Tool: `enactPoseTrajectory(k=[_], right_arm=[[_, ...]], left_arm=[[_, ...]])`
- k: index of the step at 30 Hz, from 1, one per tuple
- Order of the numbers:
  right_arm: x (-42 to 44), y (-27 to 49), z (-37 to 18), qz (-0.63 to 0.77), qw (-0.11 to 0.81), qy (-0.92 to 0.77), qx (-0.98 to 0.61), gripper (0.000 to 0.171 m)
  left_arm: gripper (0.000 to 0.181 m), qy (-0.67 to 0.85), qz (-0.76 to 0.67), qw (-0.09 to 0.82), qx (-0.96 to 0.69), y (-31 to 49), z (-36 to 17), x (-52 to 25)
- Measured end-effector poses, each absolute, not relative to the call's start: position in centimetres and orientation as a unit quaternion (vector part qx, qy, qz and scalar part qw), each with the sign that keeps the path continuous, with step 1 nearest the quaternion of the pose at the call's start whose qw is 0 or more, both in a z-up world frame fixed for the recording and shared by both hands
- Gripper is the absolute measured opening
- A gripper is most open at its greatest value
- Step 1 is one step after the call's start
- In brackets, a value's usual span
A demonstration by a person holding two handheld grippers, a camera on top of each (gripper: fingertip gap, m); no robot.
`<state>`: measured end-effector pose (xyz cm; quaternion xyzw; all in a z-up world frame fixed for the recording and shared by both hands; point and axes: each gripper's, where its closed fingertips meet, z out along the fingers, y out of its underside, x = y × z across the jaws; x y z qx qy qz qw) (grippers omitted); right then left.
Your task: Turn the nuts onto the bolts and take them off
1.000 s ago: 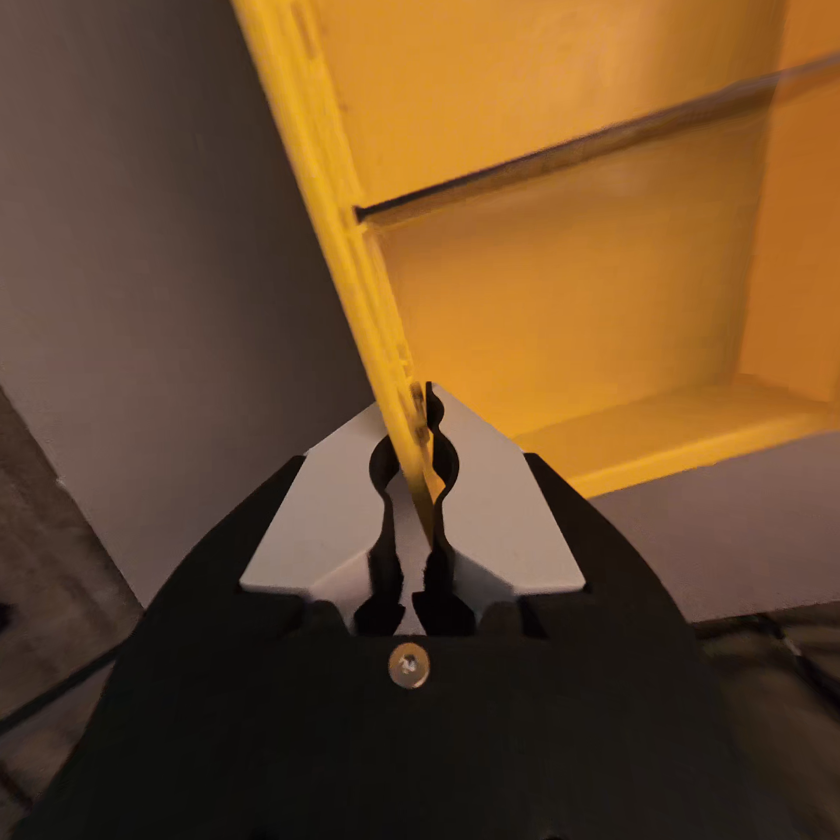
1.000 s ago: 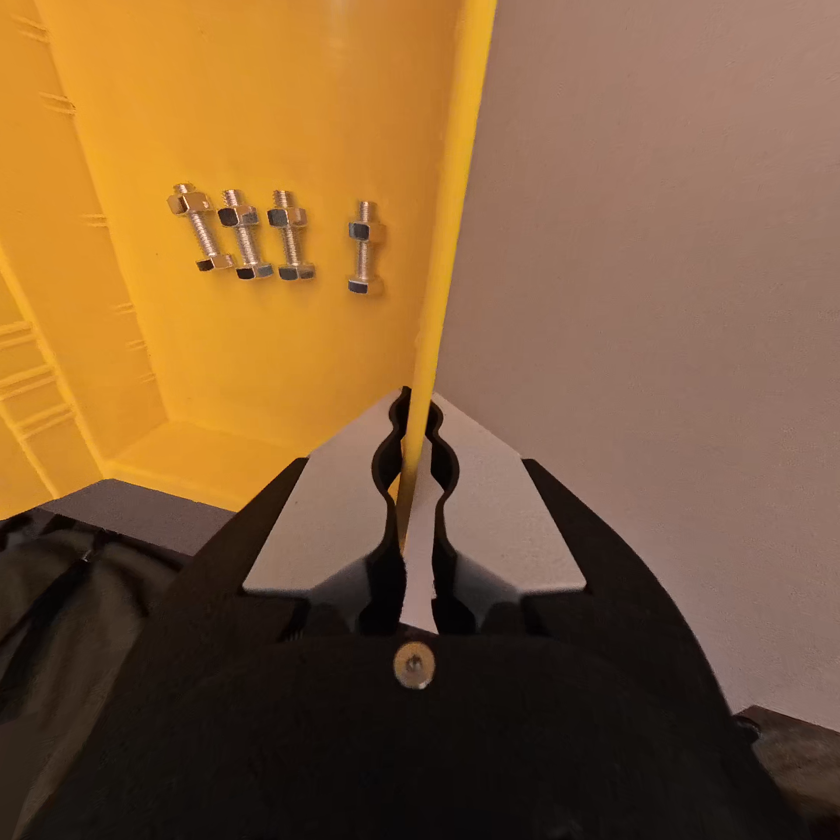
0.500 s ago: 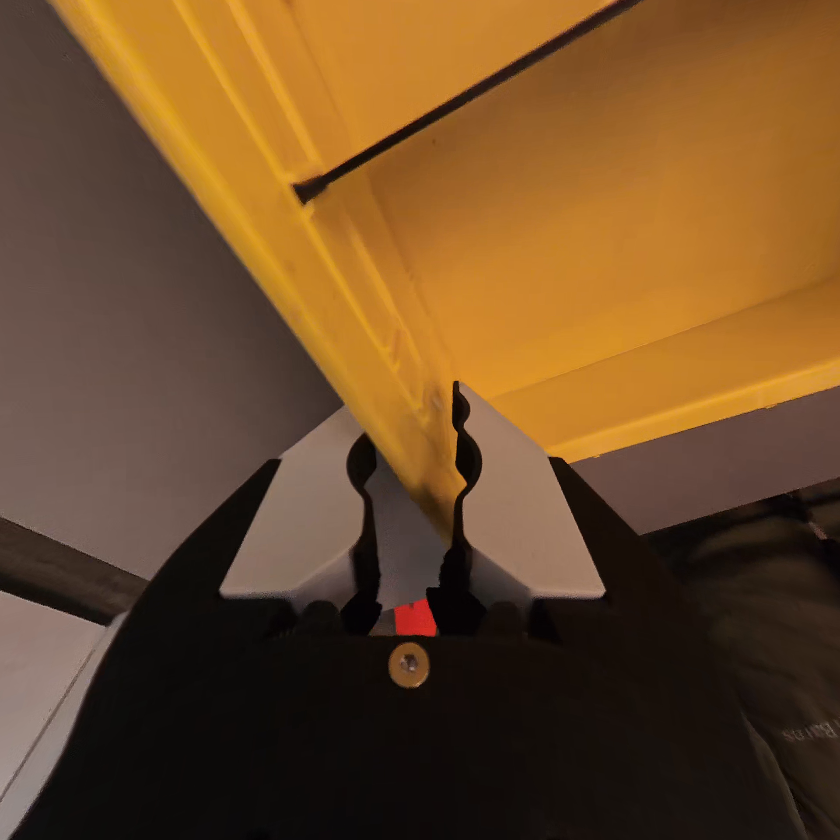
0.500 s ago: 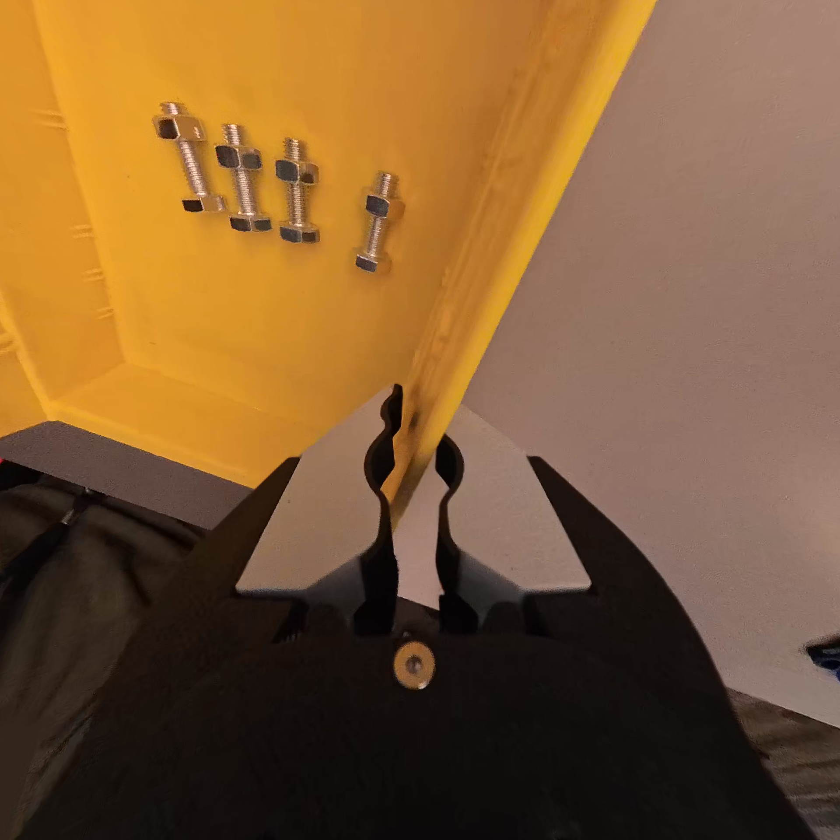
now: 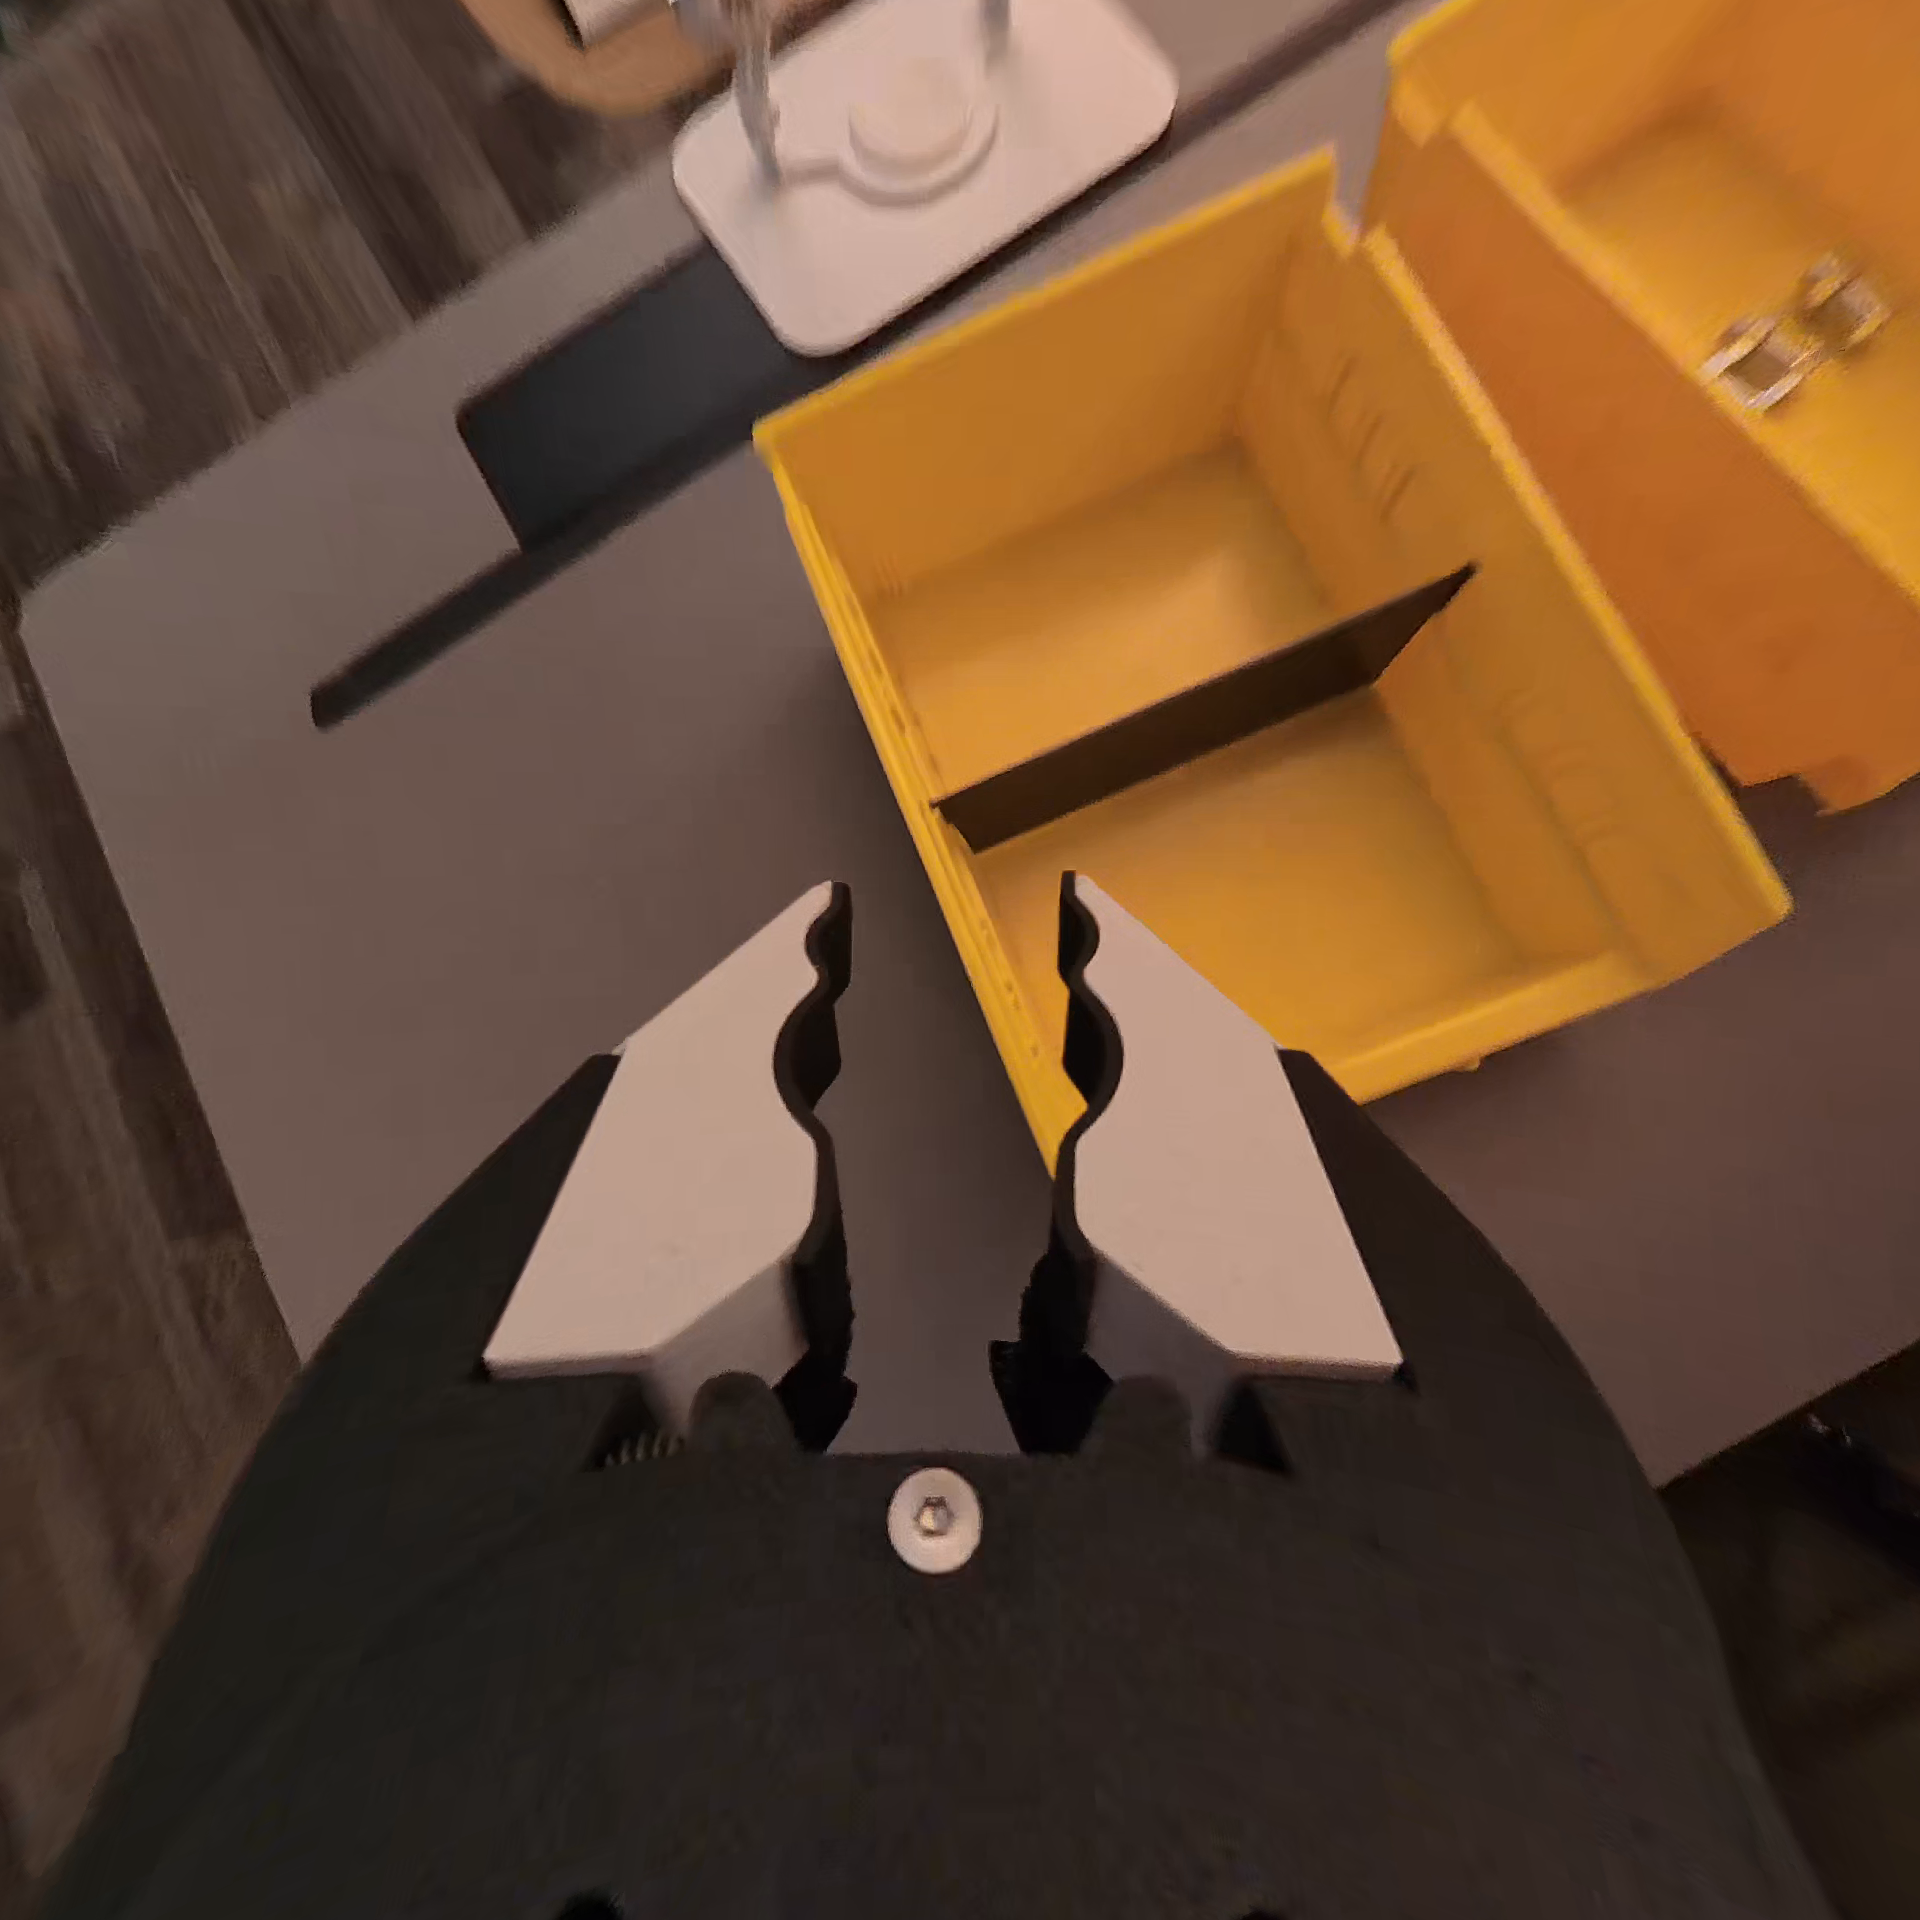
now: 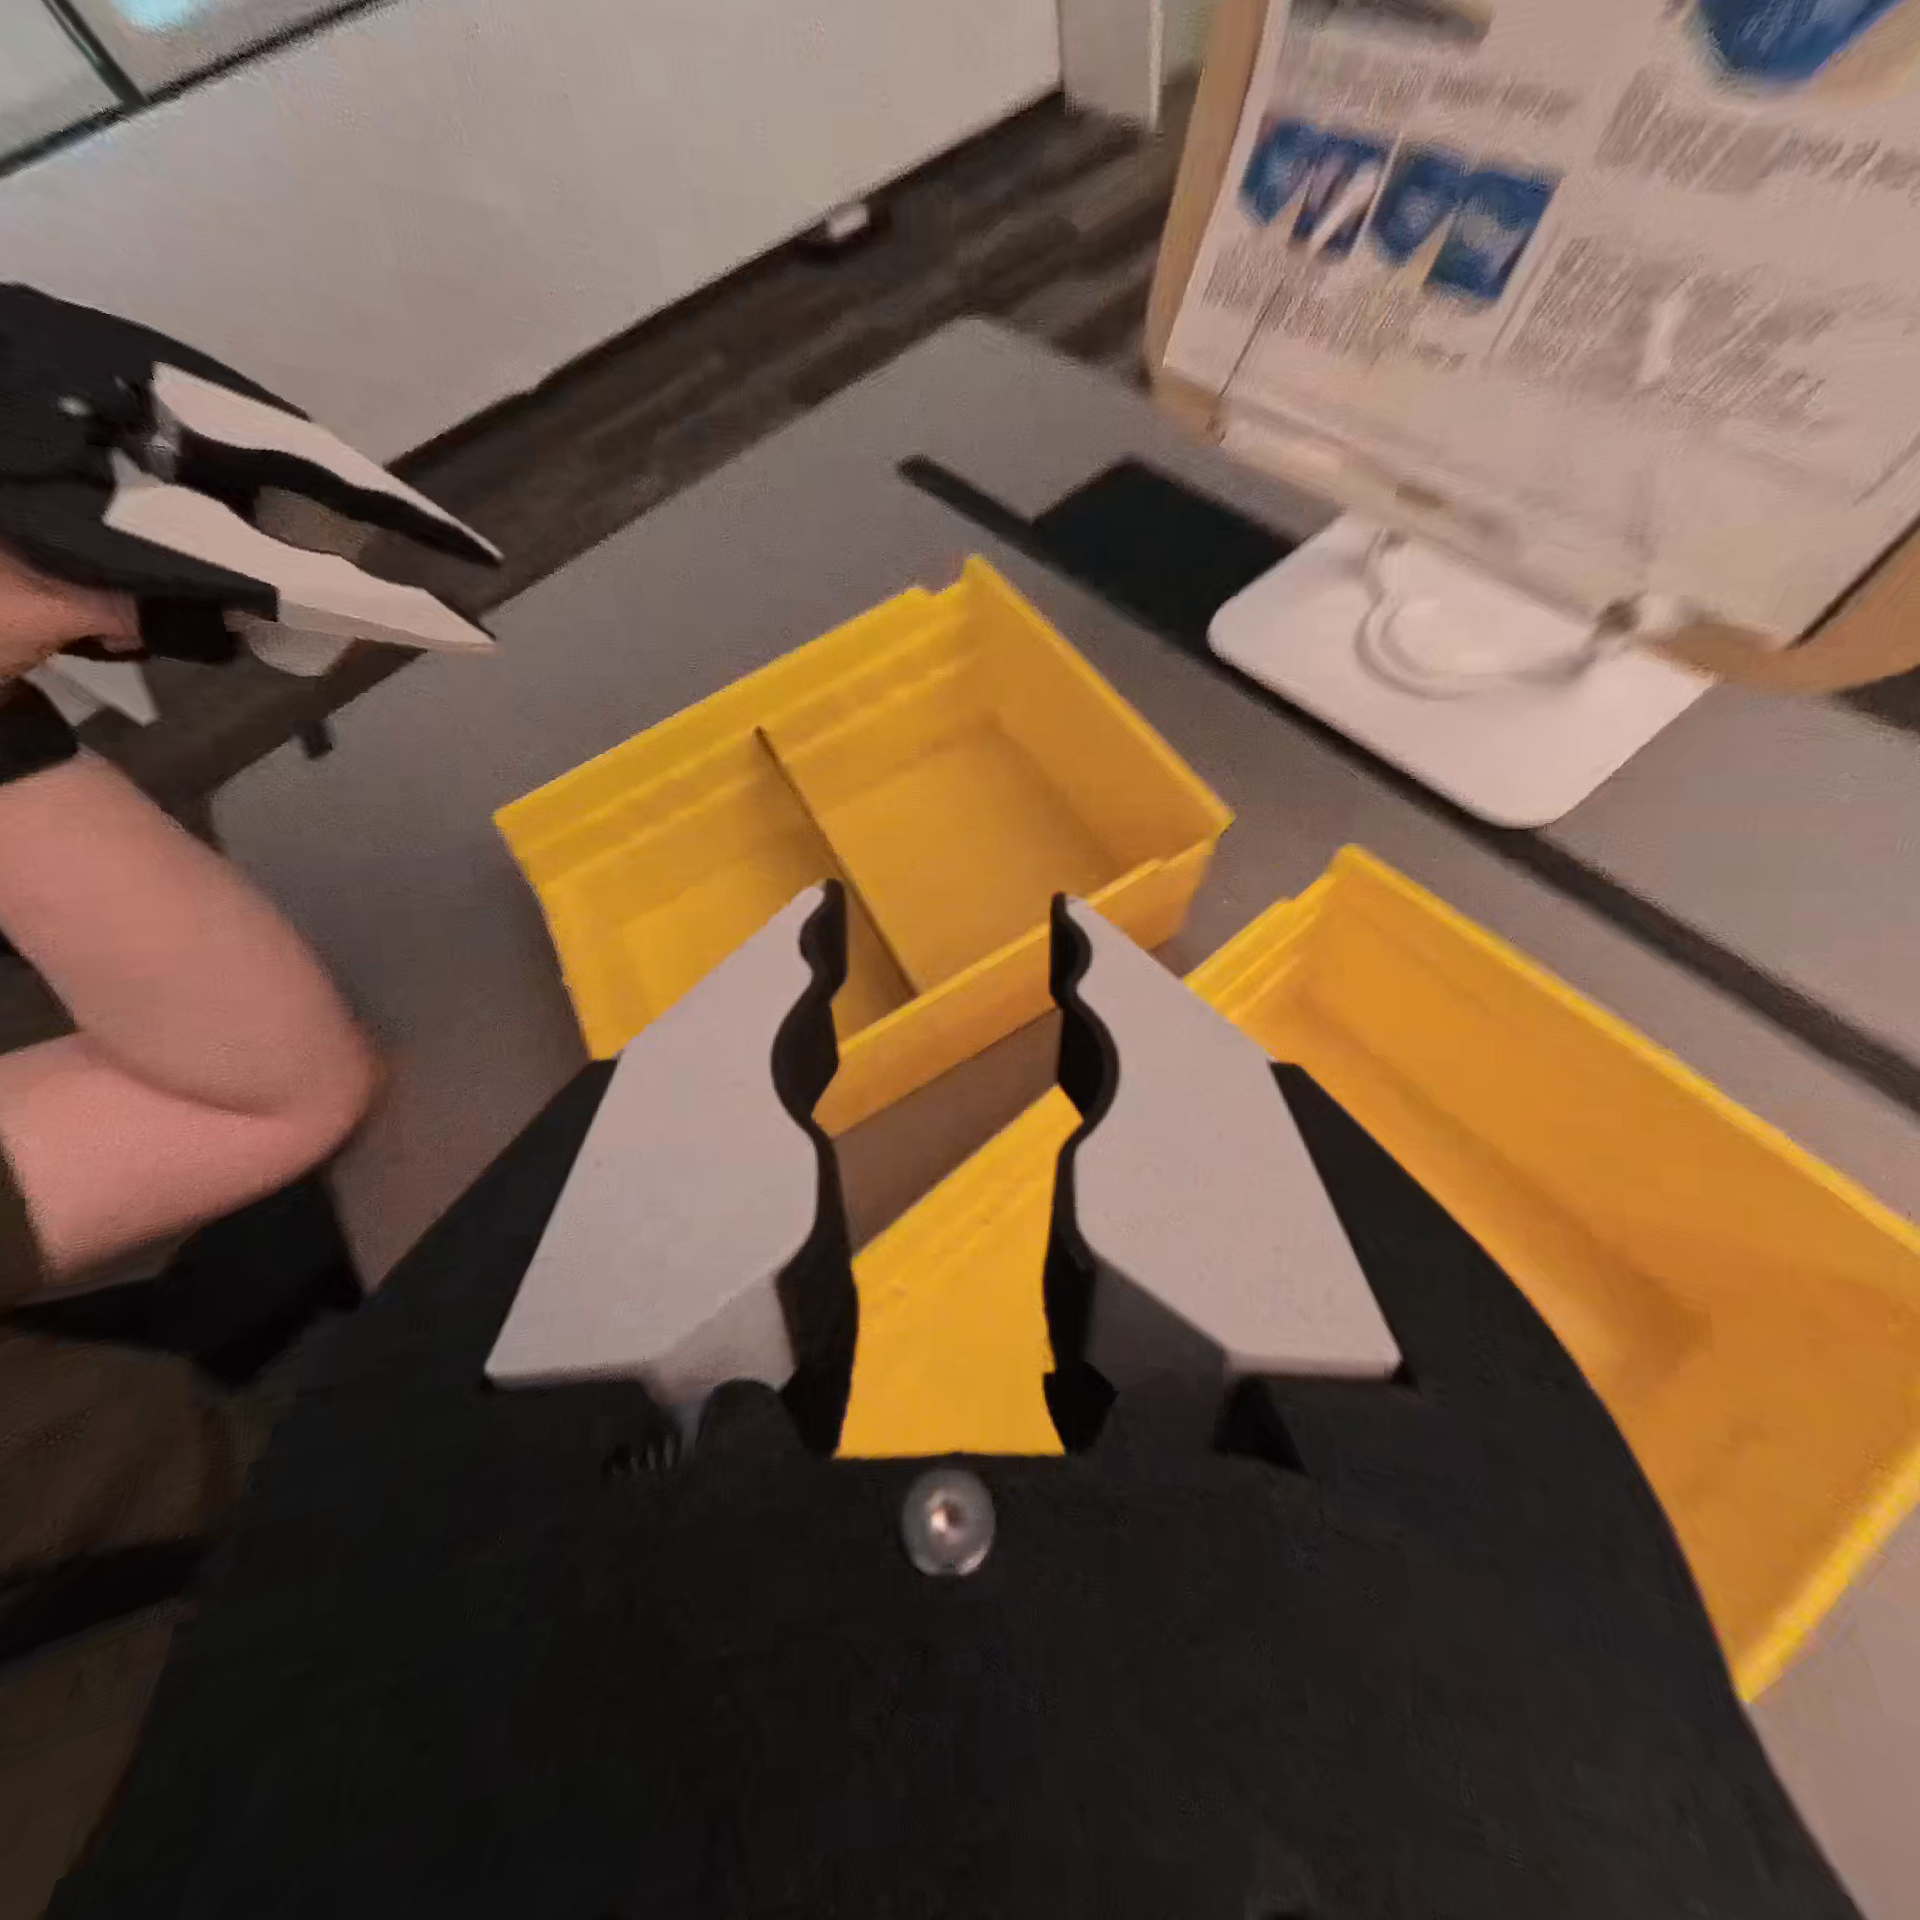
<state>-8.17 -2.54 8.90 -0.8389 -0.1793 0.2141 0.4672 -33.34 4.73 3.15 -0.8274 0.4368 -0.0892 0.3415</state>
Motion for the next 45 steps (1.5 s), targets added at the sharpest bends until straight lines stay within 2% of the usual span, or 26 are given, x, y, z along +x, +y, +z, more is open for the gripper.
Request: enactPoseTrajectory(k=[1,3,7,12,17,19,23,27,33,36,38,43,45], right_arm=[[-9.6,-1.8,7.5,0.227,0.412,-0.162,-0.867,0.027],[-12.4,-0.4,5.2,0.244,0.352,-0.164,-0.889,0.021],[-13.4,2.3,0.1,0.197,0.243,-0.120,-0.942,0.028],[-11.9,2.0,-4.7,0.089,0.122,-0.094,-0.984,0.030],[-12.2,2.3,-7.6,0.060,0.078,-0.076,-0.992,0.028],[-11.8,3.6,-7.9,0.035,0.087,-0.069,-0.993,0.021],[-13.0,6.9,-8.4,0.062,0.125,-0.033,-0.990,0.016],[-13.4,7.7,-10.6,0.079,0.080,0.001,-0.994,0.021],[-13.6,8.4,-11.9,0.064,0.040,0.012,-0.997,0.004],[-14.2,8.3,-11.7,0.078,0.009,0.012,-0.997,0.004],[-15.0,8.8,-10.9,0.086,0.009,0.013,-0.996,0.005],[-16.0,9.7,-6.6,0.053,0.016,-0.030,-0.998,0.008],[-16.0,10.0,-3.8,0.039,0.025,-0.050,-0.998,0.007]], left_arm=[[0.037,0.441,-0.099,0.358,-0.817,4.6,3.9,-33.0],[0.039,0.446,-0.107,0.378,-0.804,4.3,4.8,-32.5],[0.043,0.449,-0.118,0.395,-0.792,4.0,5.6,-32.1],[0.044,0.458,-0.141,0.403,-0.780,3.1,6.3,-32.1],[0.043,0.471,-0.161,0.408,-0.766,2.5,6.7,-31.5],[0.043,0.476,-0.167,0.410,-0.760,2.3,6.9,-31.2],[0.043,0.486,-0.174,0.414,-0.750,1.9,7.3,-30.7],[0.042,0.493,-0.175,0.418,-0.743,1.4,7.5,-30.5],[0.041,0.502,-0.177,0.423,-0.733,0.8,7.8,-30.2],[0.039,0.500,-0.179,0.433,-0.728,0.7,8.3,-30.1],[0.037,0.495,-0.186,0.463,-0.711,0.6,9.6,-29.9],[0.031,0.396,-0.268,0.611,-0.631,-0.2,17.4,-31.5],[0.043,0.340,-0.316,0.653,-0.599,-0.7,20.1,-33.2]])
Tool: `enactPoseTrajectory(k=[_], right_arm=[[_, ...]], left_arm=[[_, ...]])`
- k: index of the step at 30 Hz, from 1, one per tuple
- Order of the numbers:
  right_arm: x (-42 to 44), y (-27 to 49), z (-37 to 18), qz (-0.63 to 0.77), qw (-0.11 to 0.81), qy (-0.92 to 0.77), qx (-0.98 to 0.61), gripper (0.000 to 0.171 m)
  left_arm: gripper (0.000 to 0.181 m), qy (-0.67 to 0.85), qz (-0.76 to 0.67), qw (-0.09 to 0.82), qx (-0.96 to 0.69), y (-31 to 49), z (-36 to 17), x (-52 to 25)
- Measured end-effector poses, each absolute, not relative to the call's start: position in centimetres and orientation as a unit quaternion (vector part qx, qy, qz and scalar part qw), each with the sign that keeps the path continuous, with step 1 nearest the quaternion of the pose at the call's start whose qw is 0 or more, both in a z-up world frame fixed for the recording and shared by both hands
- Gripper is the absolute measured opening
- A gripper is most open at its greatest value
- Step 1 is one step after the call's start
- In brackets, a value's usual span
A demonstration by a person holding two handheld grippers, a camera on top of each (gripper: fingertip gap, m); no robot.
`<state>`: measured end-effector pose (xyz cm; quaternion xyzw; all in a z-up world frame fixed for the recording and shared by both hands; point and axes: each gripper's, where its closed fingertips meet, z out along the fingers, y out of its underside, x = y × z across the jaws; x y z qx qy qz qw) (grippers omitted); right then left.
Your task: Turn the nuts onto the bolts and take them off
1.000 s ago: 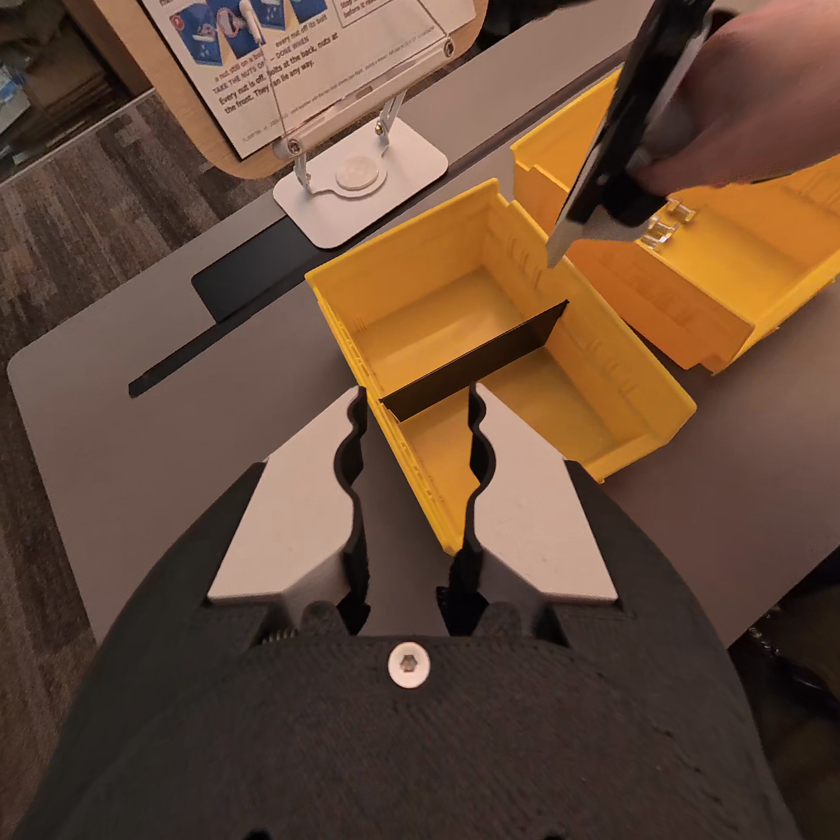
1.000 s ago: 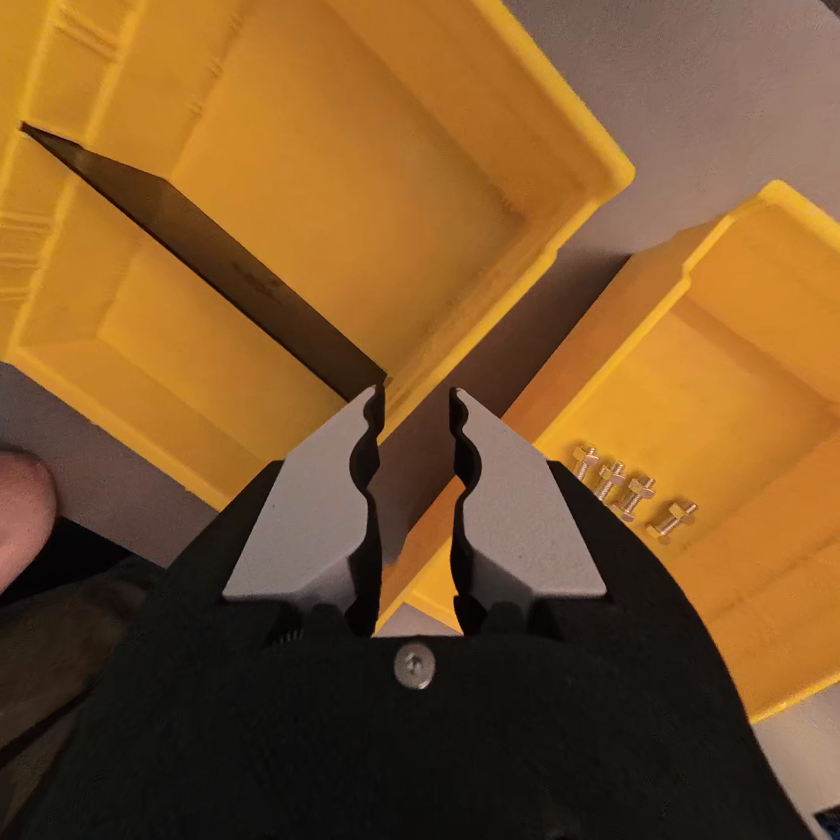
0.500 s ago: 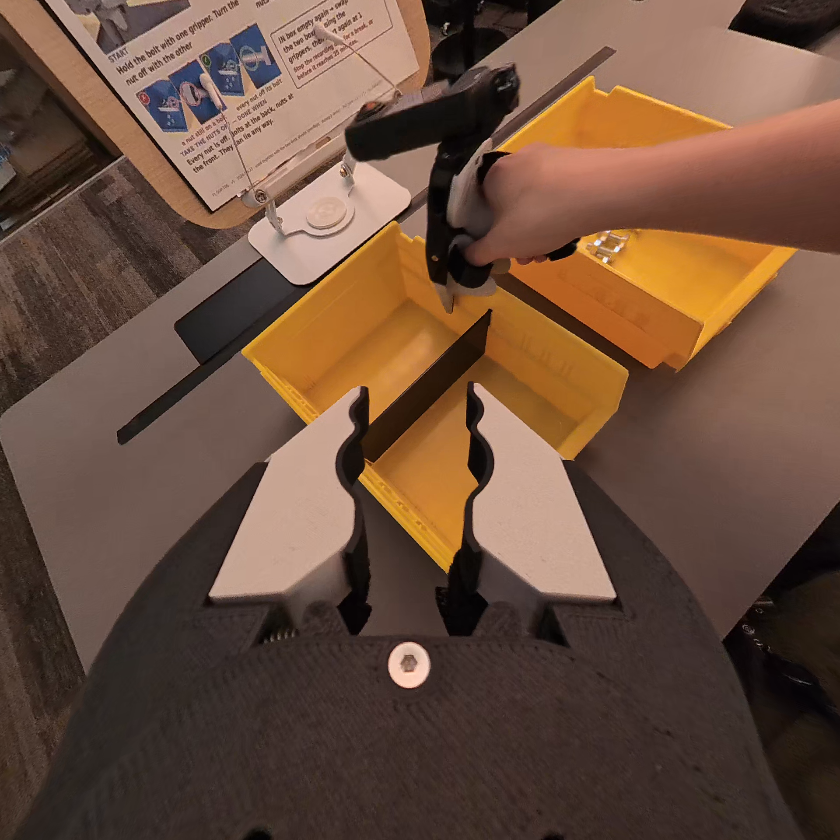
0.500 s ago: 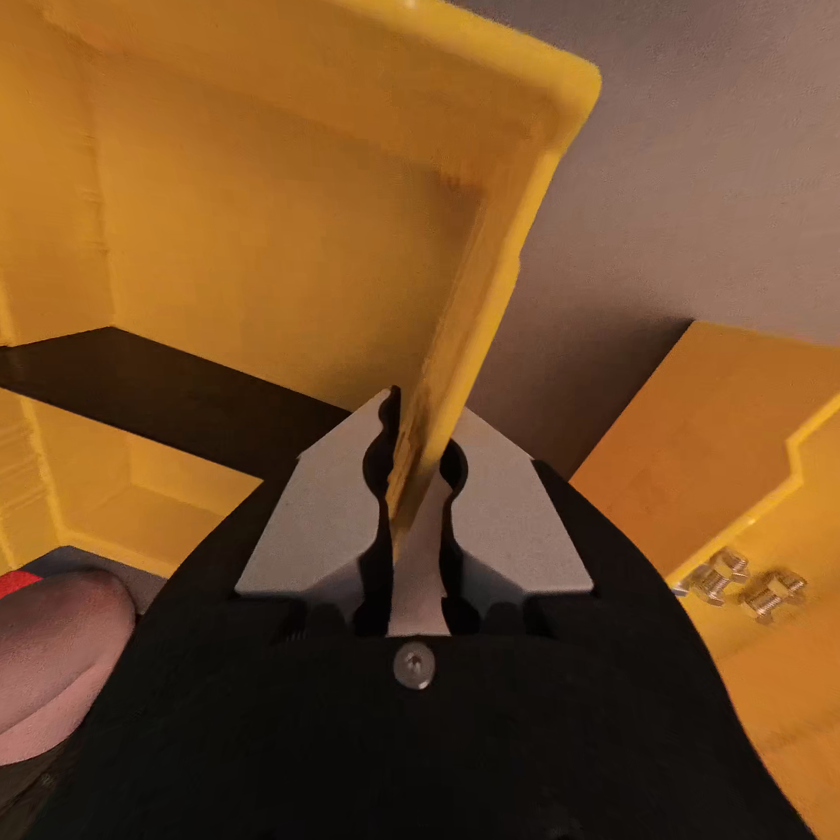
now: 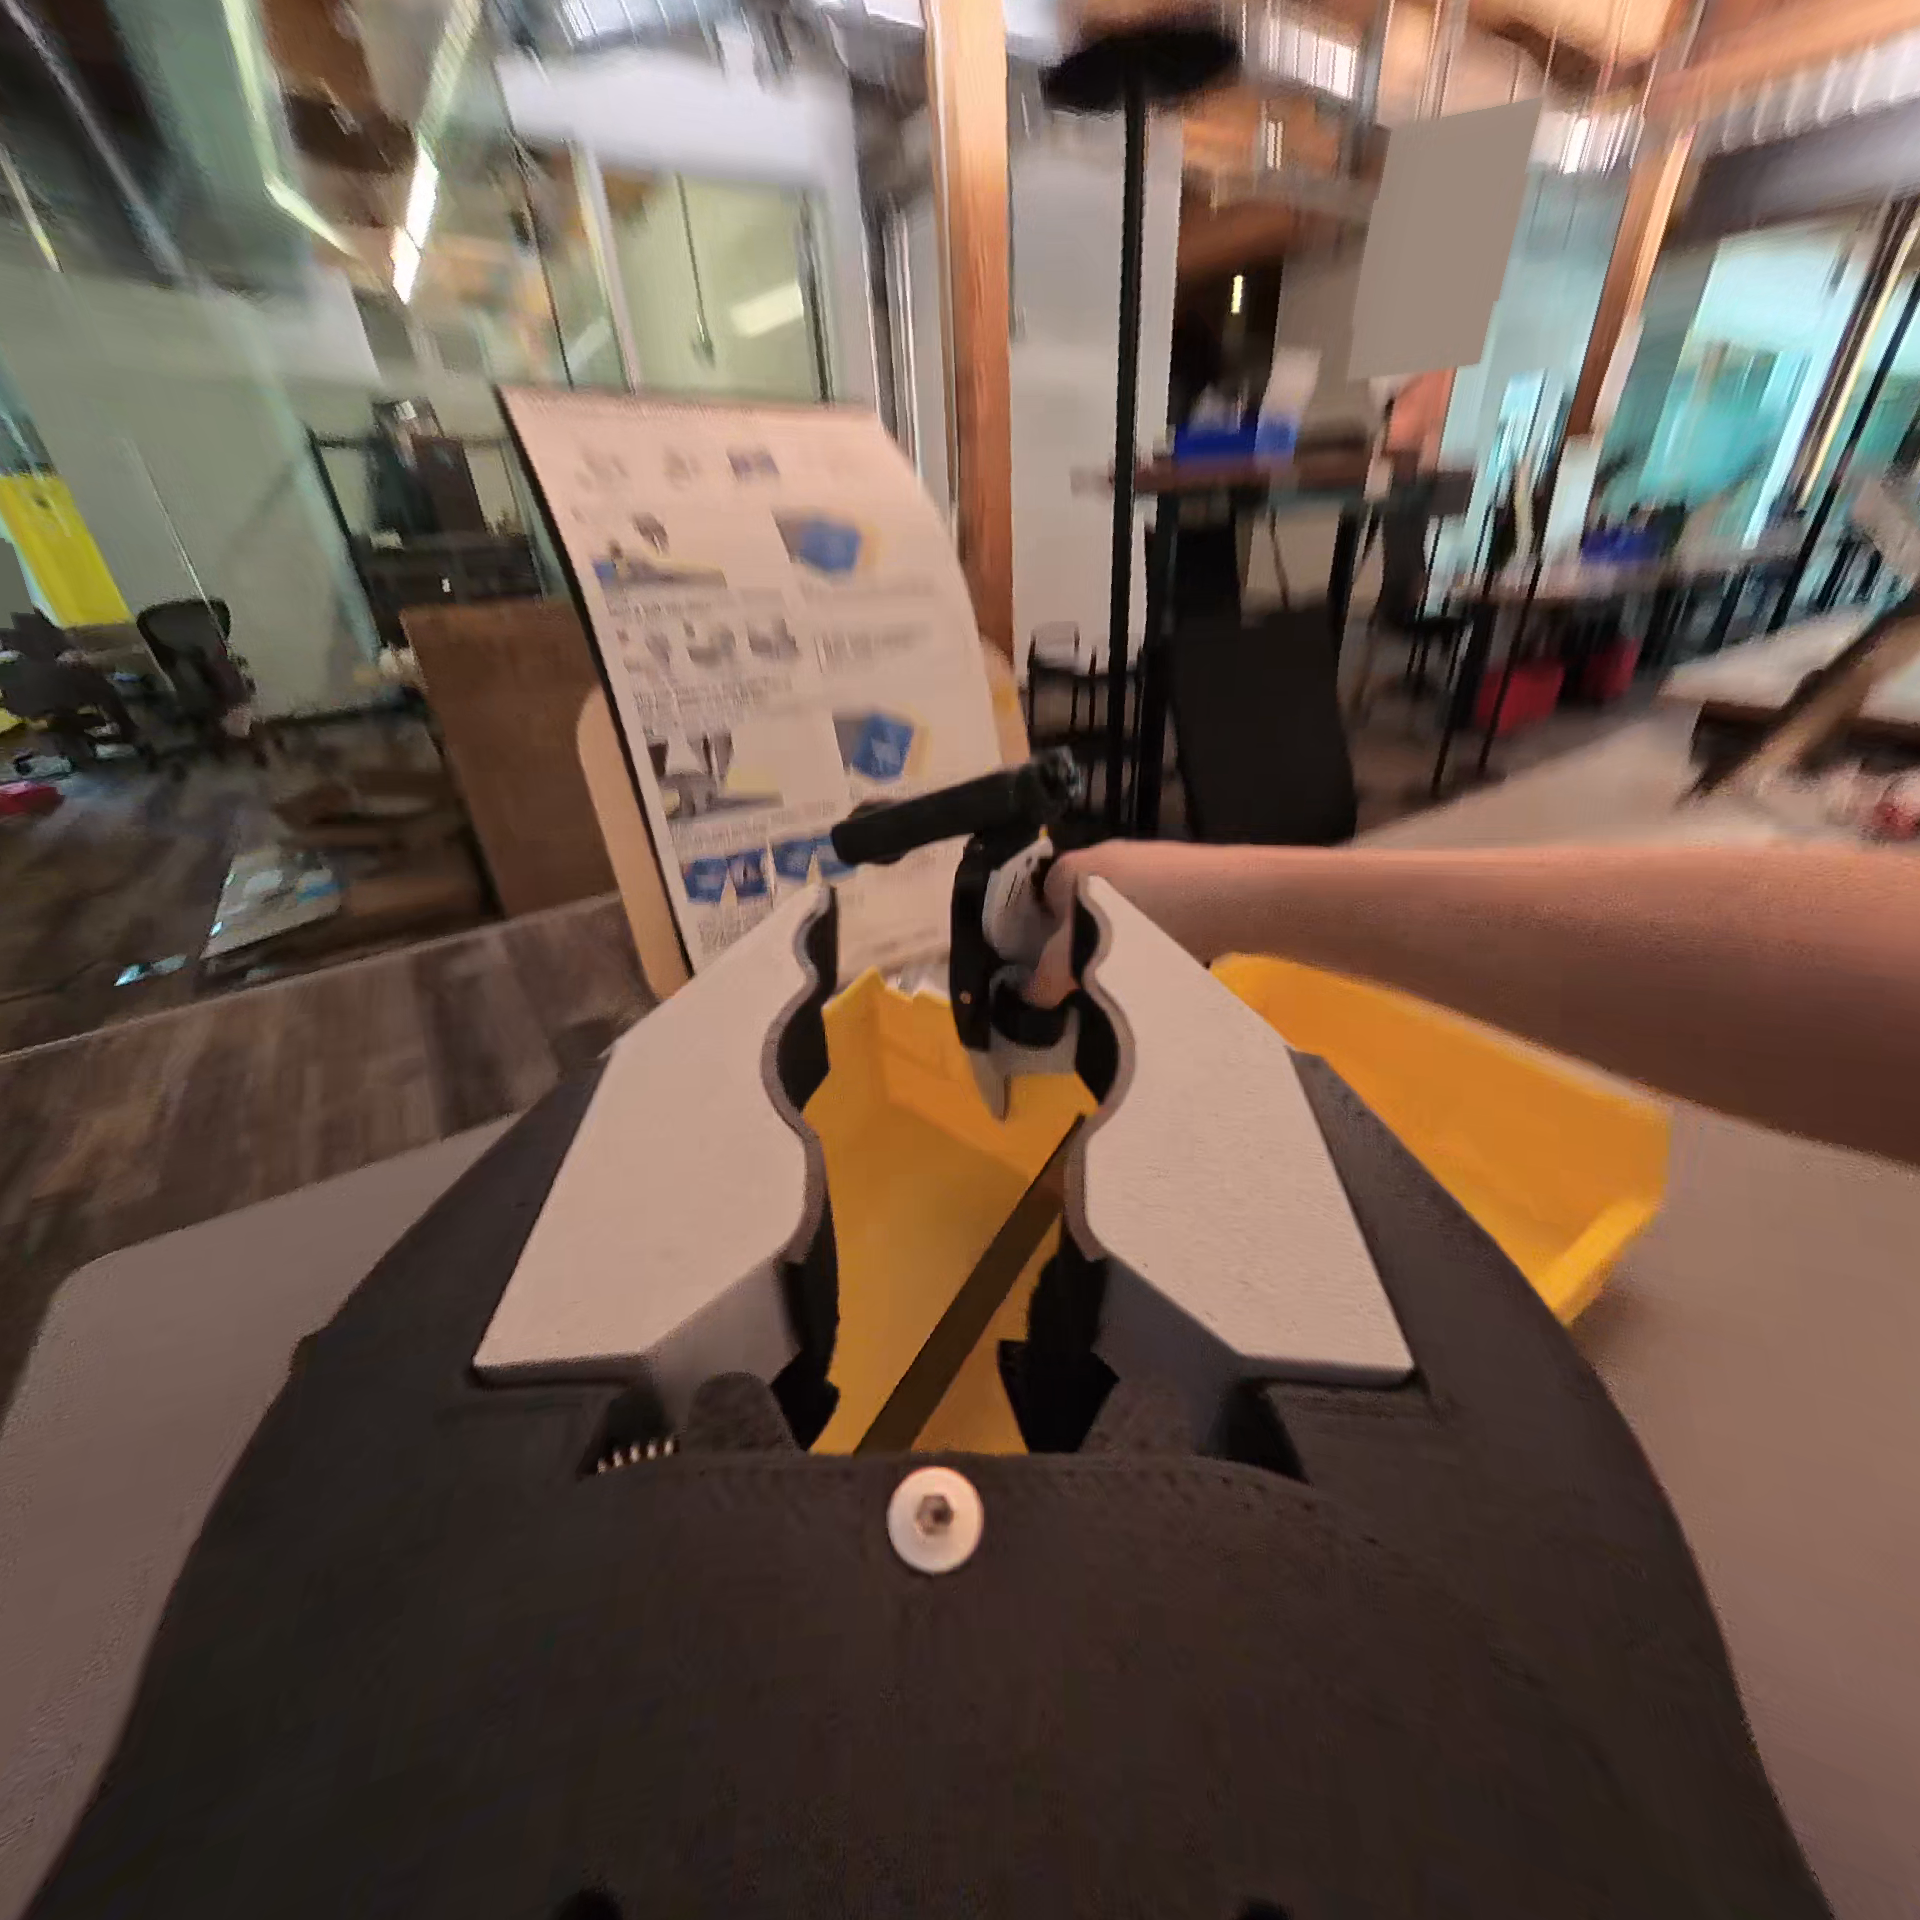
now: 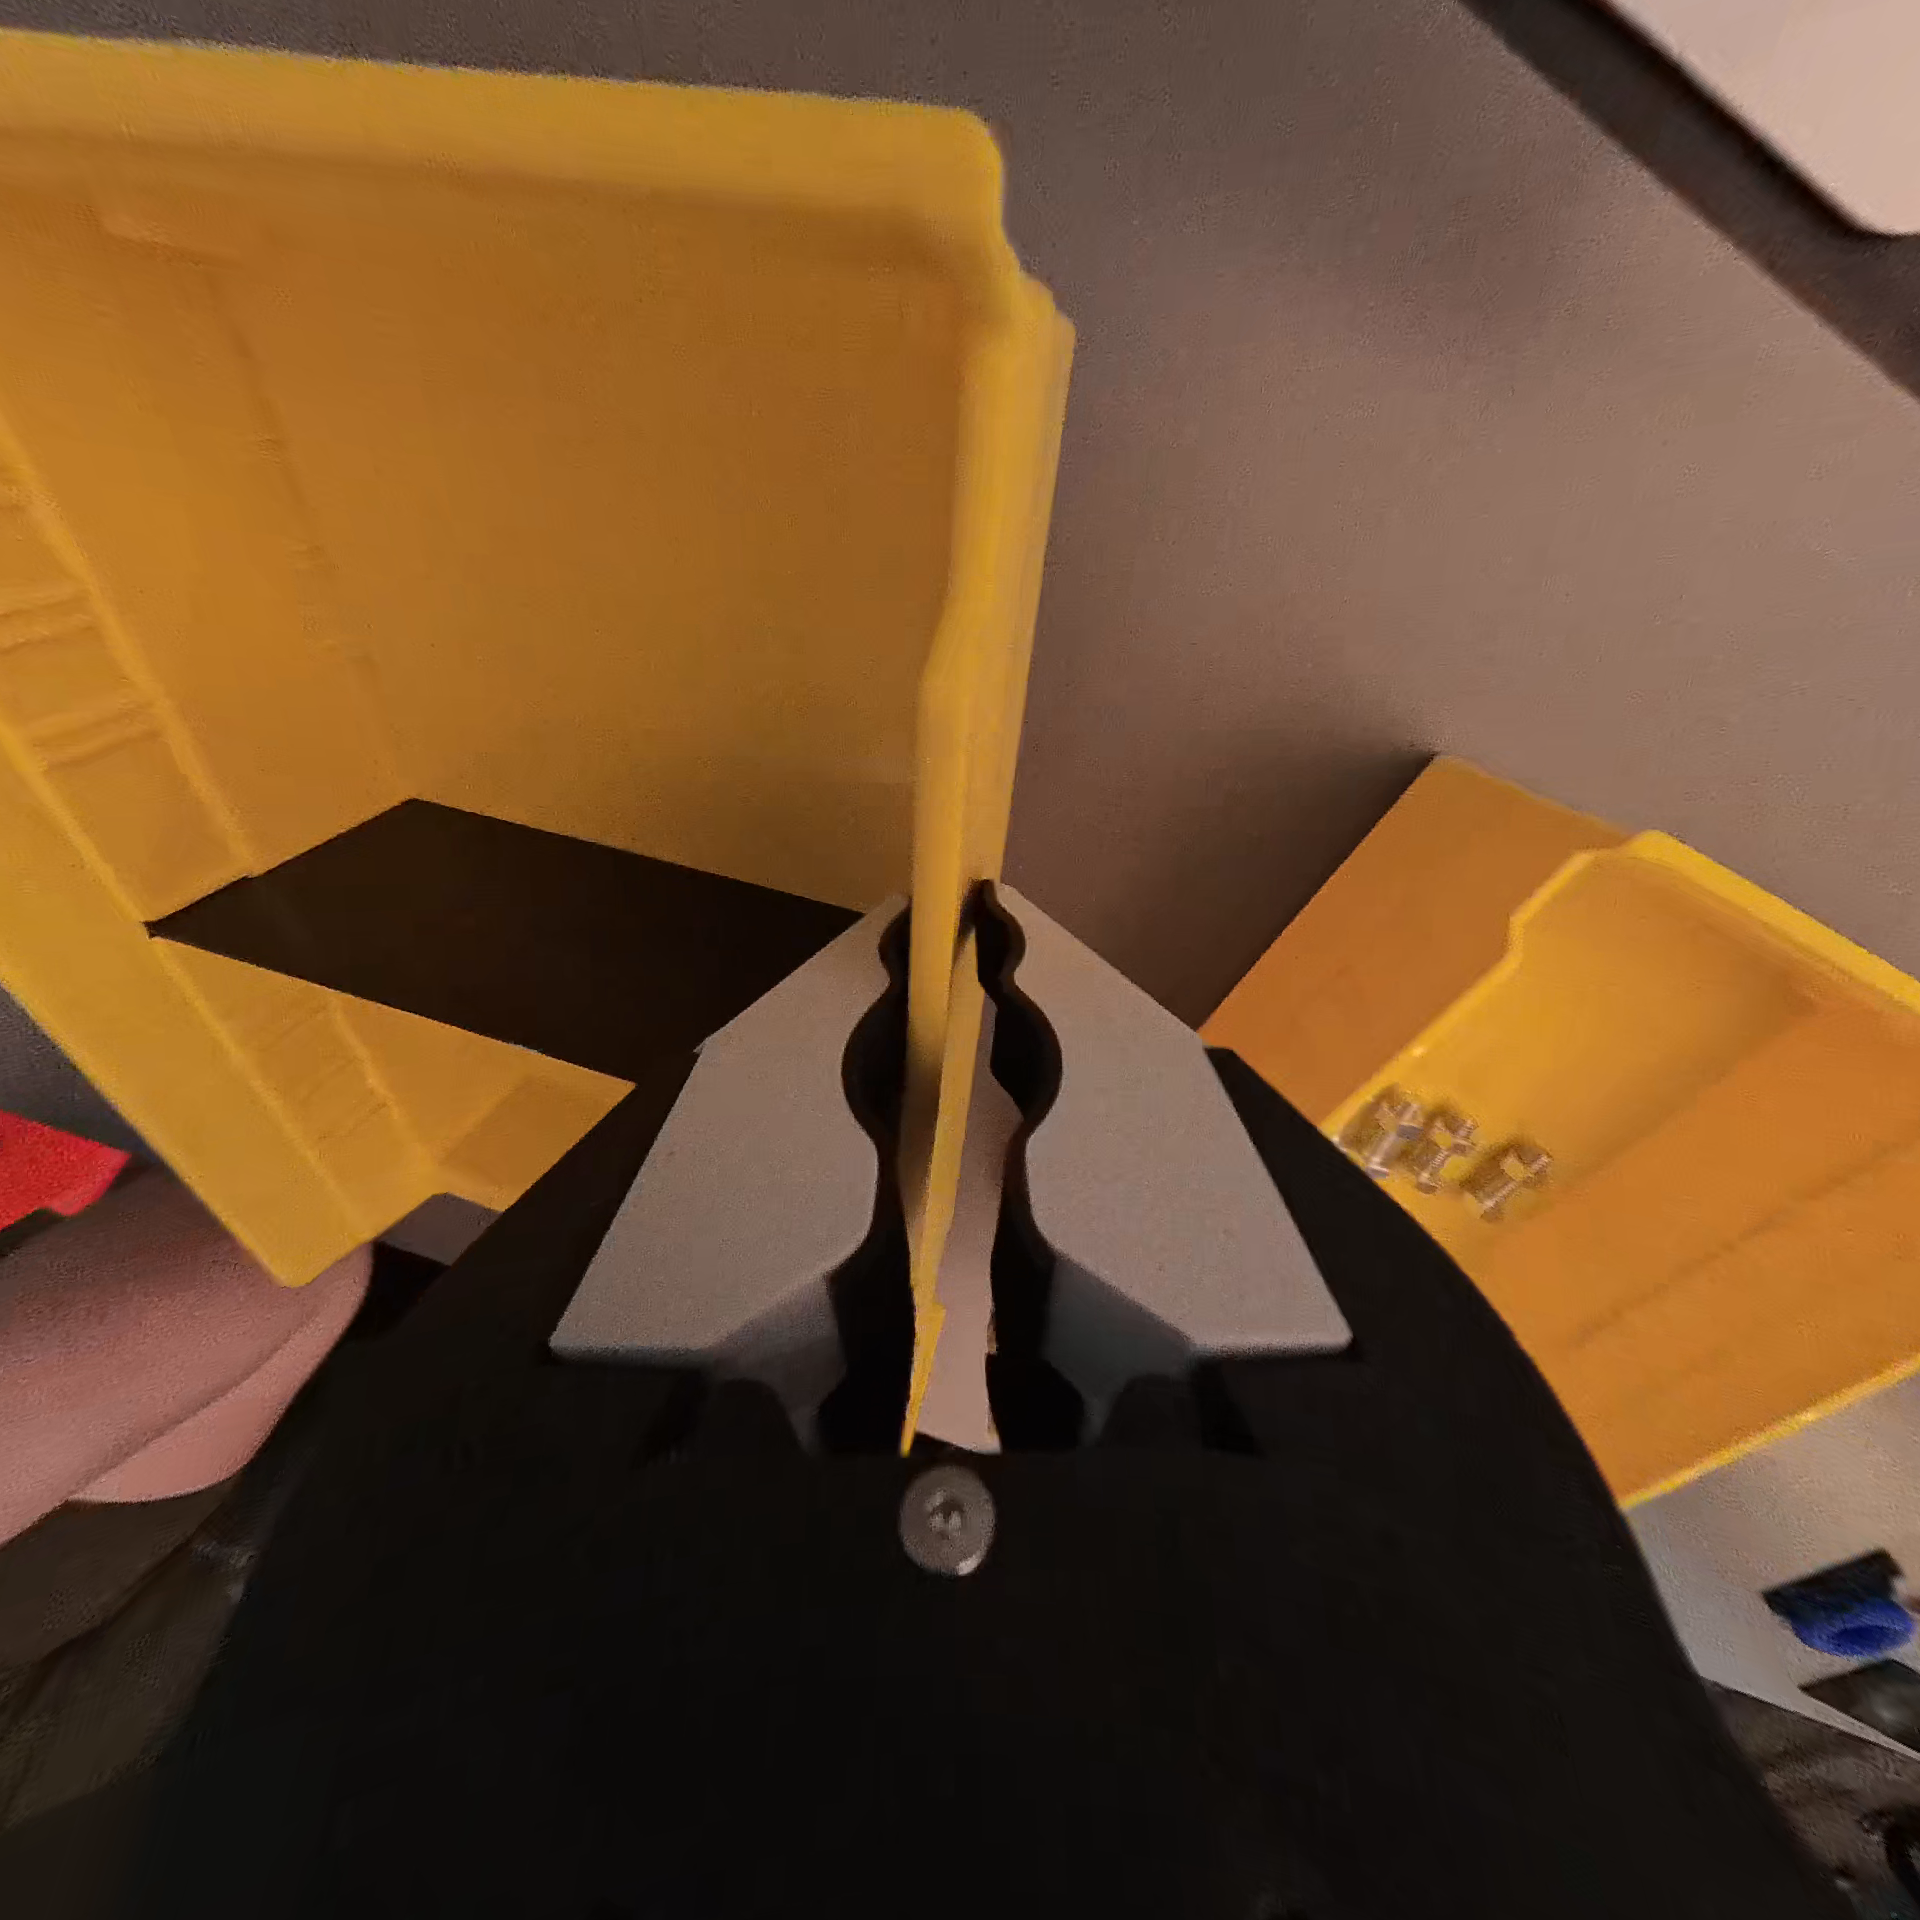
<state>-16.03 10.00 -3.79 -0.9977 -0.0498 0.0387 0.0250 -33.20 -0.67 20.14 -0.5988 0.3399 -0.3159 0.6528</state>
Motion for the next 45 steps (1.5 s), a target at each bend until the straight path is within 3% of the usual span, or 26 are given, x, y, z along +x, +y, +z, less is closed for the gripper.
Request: enactPoseTrajectory(k=[5,10,19,23,27,35,39,41,45], right_arm=[[-13.7,8.6,5.1,0.050,0.048,-0.060,-0.996,0.007],[-3.1,2.8,12.9,0.044,0.063,0.011,-0.997,0.007],[21.0,-15.2,18.8,-0.081,0.094,0.267,-0.956,0.009],[27.2,-22.9,17.7,-0.143,0.056,0.343,-0.927,0.009],[30.3,-27.9,14.1,-0.156,0.000,0.375,-0.914,0.009],[31.6,-29.5,6.6,-0.135,-0.065,0.350,-0.925,0.009],[31.5,-28.4,4.3,-0.130,-0.078,0.329,-0.932,0.009],[31.4,-27.5,3.4,-0.126,-0.079,0.322,-0.935,0.009],[30.2,-24.5,1.8,-0.092,-0.059,0.293,-0.950,0.012]], left_arm=[[0.056,0.275,-0.400,0.685,-0.543,-1.8,23.4,-36.4],[0.076,0.262,-0.436,0.688,-0.518,-2.0,24.3,-36.1],[0.095,0.416,-0.412,0.452,-0.672,-0.1,12.5,-21.0],[0.092,0.488,-0.385,0.334,-0.709,-1.9,4.9,-13.7],[0.085,0.511,-0.355,0.288,-0.728,-2.5,-0.9,-8.9],[0.090,0.546,-0.269,0.205,-0.767,-2.3,-9.6,-6.7],[0.067,0.558,-0.298,0.153,-0.760,-3.6,-9.9,-6.5],[0.040,0.568,-0.317,0.123,-0.750,-4.5,-9.7,-6.7],[0.019,0.597,-0.248,0.111,-0.755,-2.6,-9.6,-10.2]])
